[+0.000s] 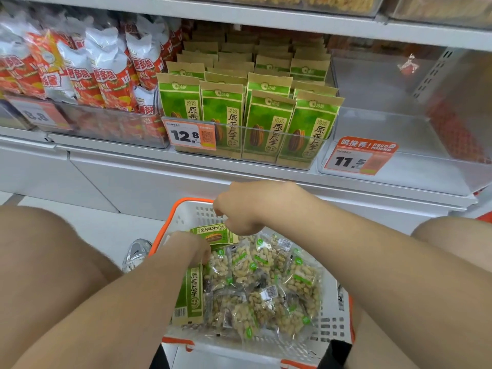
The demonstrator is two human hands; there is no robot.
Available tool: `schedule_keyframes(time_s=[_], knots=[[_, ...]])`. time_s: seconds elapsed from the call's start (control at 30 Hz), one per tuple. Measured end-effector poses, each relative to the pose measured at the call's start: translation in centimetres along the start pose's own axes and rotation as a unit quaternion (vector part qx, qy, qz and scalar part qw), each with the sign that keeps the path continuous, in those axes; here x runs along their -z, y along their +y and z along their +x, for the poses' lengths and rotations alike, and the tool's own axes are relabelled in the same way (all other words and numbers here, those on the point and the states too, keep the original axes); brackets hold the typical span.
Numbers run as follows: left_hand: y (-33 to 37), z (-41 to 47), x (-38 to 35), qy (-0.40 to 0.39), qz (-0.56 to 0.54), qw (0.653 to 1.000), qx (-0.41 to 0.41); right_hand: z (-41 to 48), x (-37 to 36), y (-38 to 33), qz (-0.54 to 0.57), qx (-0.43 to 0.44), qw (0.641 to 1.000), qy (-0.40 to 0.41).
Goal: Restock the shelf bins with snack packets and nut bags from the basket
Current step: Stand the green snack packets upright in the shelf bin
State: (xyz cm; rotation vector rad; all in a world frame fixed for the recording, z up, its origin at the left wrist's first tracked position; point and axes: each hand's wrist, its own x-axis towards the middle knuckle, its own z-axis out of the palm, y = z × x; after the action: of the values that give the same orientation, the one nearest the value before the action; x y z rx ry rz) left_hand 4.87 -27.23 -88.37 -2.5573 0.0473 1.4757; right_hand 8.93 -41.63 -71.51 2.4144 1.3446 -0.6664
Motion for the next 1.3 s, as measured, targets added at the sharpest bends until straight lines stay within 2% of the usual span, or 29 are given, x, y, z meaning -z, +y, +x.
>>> schedule_keyframes(time_s=[0.2, 0.37, 0.47, 0.53, 0.67, 0.77, 0.9, 1.0, 1.03, 1.07, 1.1, 1.17, 1.23, 1.3], knots=[[-0.3, 0.4, -0.1, 0.042, -0.081, 0.996, 0.007, -0.7, -0.2, 0.2, 0.006, -0.002, 1.0, 0.008], [-0.1, -2.0, 2.8, 0.065, -0.143, 0.986, -0.056, -1.6, 0.6, 0.3, 0.001, -0.009, 1.0, -0.015], [0.7, -5.0, 6.2, 0.133, -0.18, 0.969, -0.104, -2.1, 1.2, 1.0, 0.011, -0.019, 1.0, -0.017], [1.3, -7.5, 8.4, 0.192, -0.246, 0.943, -0.118, -2.4, 1.3, 1.3, 0.028, -0.043, 0.998, -0.021], [0.8, -10.7, 10.8, 0.189, -0.516, 0.817, -0.177, -2.8, 1.3, 2.2, 0.086, -0.073, 0.993, -0.022], [0.3, -11.9, 11.5, 0.204, -0.631, 0.733, -0.15, -3.4, 1.7, 2.8, 0.128, -0.058, 0.989, 0.054], [0.0, -13.0, 12.3, 0.211, -0.757, 0.605, -0.131, -3.9, 2.1, 3.3, 0.11, -0.086, 0.976, 0.166], [-0.3, -14.4, 13.2, 0.292, -0.809, 0.492, -0.133, -3.5, 2.5, 4.0, 0.162, -0.13, 0.942, 0.265], [-0.3, -15.0, 13.6, 0.335, -0.804, 0.473, -0.134, -3.4, 2.8, 4.2, 0.199, -0.131, 0.925, 0.296], [-0.3, -15.6, 13.9, 0.386, -0.781, 0.473, -0.13, -3.2, 3.1, 4.3, 0.238, -0.129, 0.906, 0.325], [-0.3, -16.2, 14.1, 0.439, -0.743, 0.489, -0.125, -3.3, 3.4, 4.4, 0.272, -0.127, 0.887, 0.352], [-0.3, -17.4, 14.3, 0.52, -0.651, 0.541, -0.118, -3.5, 4.2, 4.4, 0.338, -0.117, 0.842, 0.403], [-0.6, -18.0, 14.7, 0.557, -0.581, 0.583, -0.112, -3.6, 4.9, 4.4, 0.378, -0.098, 0.798, 0.459], [-1.5, -18.5, 15.3, 0.613, -0.522, 0.587, -0.091, -3.6, 5.4, 4.4, 0.382, -0.086, 0.764, 0.512]])
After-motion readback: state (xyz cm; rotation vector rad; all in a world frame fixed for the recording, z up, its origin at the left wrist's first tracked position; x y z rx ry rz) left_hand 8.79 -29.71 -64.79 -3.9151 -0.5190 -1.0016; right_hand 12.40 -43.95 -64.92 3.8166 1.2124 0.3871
